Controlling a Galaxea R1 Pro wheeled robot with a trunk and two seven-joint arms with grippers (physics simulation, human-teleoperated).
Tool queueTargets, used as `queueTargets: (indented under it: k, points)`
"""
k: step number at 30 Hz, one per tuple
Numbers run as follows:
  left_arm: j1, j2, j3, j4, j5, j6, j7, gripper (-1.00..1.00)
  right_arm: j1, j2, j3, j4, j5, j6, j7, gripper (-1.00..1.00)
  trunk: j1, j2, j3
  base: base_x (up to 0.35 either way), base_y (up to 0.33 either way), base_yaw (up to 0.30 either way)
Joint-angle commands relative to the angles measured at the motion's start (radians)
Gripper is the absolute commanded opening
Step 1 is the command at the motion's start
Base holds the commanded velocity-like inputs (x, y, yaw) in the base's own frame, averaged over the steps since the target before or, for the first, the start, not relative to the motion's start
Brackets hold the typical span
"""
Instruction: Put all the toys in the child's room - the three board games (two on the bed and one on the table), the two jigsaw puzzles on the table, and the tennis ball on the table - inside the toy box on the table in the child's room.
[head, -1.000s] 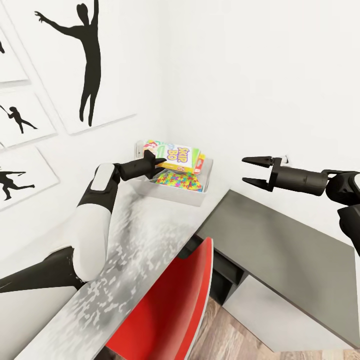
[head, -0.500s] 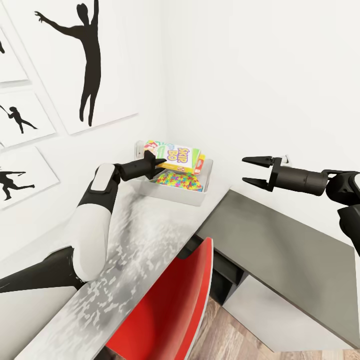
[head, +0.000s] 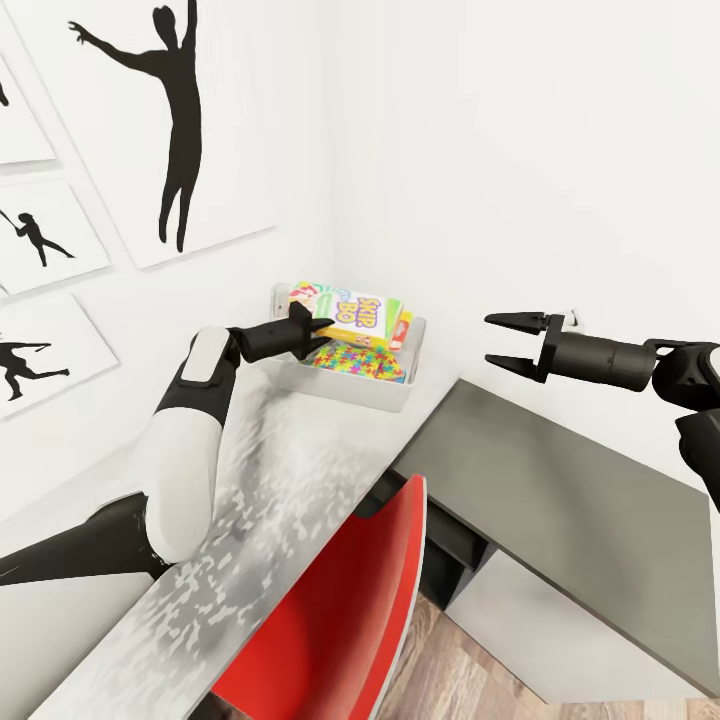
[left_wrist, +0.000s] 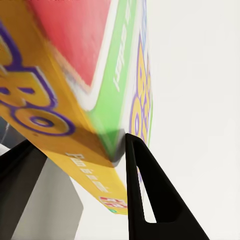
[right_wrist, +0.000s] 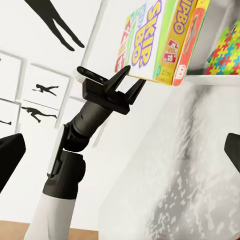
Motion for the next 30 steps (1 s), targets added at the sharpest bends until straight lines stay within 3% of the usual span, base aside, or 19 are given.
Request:
queueTargets:
  k: [1, 30]
  points:
    - [-0.001, -0.002, 0.006, -0.001, -0.003, 0.006, -0.001, -1.00, -0.001, -0.001, 0.001, 0.000, -0.011, 0.000, -0.010, 1.00, 0.000, -0.001, -0.002, 0.000, 0.000, 0.000]
    - [-0.001, -0.002, 0.007, -0.003, -0.003, 0.003, 0.004, -1.00, -0.001, -0.001, 0.001, 0.000, -0.010, 0.000, -0.009, 1.00, 0.000, -0.001, -0.010, 0.063, 0.005, 0.000]
